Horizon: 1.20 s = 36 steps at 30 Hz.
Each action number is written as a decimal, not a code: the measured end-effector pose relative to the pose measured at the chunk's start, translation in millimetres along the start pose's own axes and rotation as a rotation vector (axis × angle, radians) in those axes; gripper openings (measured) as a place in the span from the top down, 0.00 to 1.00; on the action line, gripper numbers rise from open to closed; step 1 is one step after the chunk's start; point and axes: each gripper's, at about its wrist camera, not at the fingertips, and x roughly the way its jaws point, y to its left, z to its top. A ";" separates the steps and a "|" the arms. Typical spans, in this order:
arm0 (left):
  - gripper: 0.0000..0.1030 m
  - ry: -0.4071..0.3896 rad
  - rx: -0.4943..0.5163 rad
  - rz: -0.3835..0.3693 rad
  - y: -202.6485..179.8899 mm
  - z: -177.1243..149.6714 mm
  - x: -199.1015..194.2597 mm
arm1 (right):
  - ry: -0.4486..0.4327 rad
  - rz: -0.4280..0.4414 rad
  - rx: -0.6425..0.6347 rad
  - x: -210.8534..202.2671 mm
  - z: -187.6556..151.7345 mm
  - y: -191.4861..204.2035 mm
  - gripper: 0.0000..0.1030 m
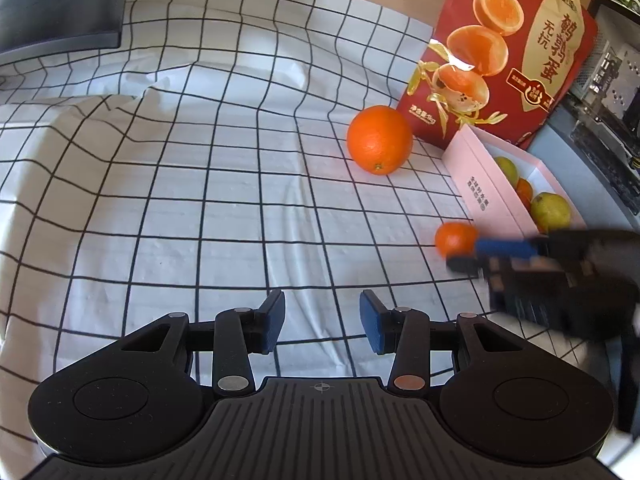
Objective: Organize fruits
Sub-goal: 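Move both grippers back over the fruits on the tablecloth, then grasp the large orange with the left gripper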
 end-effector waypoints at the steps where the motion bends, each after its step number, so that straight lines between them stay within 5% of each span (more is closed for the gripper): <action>1: 0.56 -0.001 0.007 0.000 -1.3 1.7 0.7 | 0.003 0.030 0.019 -5.2 -7.0 1.1 0.70; 3: 0.56 -0.006 0.024 0.003 -5.1 6.5 3.3 | 0.000 0.055 0.045 -14.2 -21.4 3.8 0.69; 7: 0.56 -0.018 0.055 -0.003 -16.5 20.1 12.2 | -0.008 0.043 0.107 -25.7 -44.2 0.0 0.51; 15: 0.56 -0.017 0.116 -0.034 -44.7 32.5 27.0 | -0.049 0.044 0.248 -12.8 -55.1 -14.9 0.49; 22: 0.56 -0.079 0.180 -0.033 -59.5 64.6 30.1 | -0.075 0.033 0.223 -7.3 -61.5 -11.4 0.39; 29: 0.56 -0.142 0.364 0.113 -105.9 130.8 63.6 | -0.134 0.003 0.217 -3.5 -81.7 -5.5 0.26; 32: 0.55 -0.102 0.472 0.174 -126.0 129.3 91.9 | -0.144 0.006 0.214 -3.0 -82.5 -5.2 0.23; 36: 0.48 -0.017 0.556 0.164 -139.1 108.7 117.4 | -0.144 0.033 0.212 -1.8 -82.1 -6.9 0.15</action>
